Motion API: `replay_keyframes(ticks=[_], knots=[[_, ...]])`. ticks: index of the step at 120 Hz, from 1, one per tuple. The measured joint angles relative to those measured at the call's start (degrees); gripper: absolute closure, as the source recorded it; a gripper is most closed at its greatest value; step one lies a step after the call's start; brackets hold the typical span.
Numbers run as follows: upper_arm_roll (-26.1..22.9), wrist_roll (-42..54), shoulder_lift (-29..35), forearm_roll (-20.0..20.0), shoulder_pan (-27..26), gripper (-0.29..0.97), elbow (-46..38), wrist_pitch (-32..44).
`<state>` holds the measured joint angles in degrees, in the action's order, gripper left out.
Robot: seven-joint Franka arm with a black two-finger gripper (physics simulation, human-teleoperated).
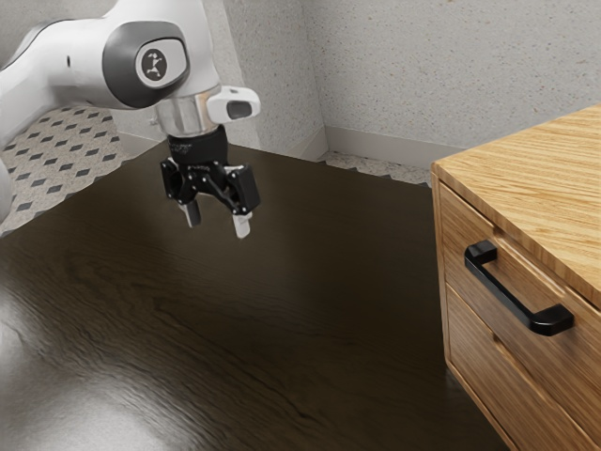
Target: Pull the drawer handle with one arm to open the drawer
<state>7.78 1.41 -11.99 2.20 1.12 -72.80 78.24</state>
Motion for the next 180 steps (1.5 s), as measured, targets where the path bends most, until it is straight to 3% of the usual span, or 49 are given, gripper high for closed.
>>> replay_keyframes(ticks=[50,72,82,100,118,154,180], knots=[[1.1,0.1,0.2,0.8,-0.1,0.0,0.0,1.2],[1.4,-1.0,6.3,1.3,-1.0,0.0,3.2,0.4],[4.7,-3.3,10.1,1.4,-6.8,0.0,3.3,0.1],[15.3,-9.1,12.6,1.9,-24.3,0.0,3.3,-0.4],[17.7,-16.1,12.8,2.3,-33.4,0.0,3.3,-1.1],[14.4,-27.9,11.8,2.2,-41.6,0.0,2.9,-1.7],[10.2,-33.7,10.5,2.3,-43.3,0.0,2.6,-1.6]])
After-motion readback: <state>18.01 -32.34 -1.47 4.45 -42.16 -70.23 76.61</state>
